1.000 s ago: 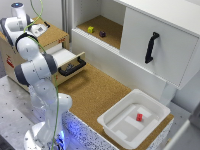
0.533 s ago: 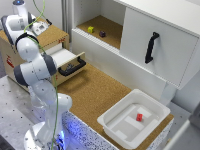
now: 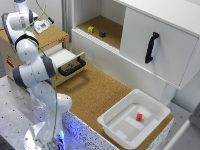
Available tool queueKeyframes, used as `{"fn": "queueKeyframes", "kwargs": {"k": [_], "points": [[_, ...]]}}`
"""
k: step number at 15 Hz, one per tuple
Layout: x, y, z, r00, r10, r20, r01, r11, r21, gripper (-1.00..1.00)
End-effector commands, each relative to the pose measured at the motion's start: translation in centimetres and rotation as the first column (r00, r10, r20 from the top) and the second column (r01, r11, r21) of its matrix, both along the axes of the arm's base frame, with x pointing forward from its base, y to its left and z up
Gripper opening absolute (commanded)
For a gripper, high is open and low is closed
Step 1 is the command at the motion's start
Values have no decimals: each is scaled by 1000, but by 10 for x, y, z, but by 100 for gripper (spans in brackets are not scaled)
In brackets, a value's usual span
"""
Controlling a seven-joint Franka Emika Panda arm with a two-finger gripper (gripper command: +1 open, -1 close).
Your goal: Push down the green button to turn on the green light
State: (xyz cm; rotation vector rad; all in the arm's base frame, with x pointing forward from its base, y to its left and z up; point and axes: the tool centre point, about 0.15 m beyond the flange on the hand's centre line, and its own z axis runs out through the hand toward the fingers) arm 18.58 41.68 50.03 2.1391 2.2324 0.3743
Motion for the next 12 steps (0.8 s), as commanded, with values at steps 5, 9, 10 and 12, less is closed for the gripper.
{"fn": "queueKeyframes", "kwargs": {"k": [5, 9, 10, 12], "points": [[29, -42, -19, 986, -161, -49, 161, 987, -14, 100], [55, -69, -36, 958, -281, -56, 280, 960, -22, 100], [65, -77, -36, 946, -321, -56, 320, 947, -13, 100], [85, -95, -36, 915, -400, -51, 401, 916, 9, 100]]}}
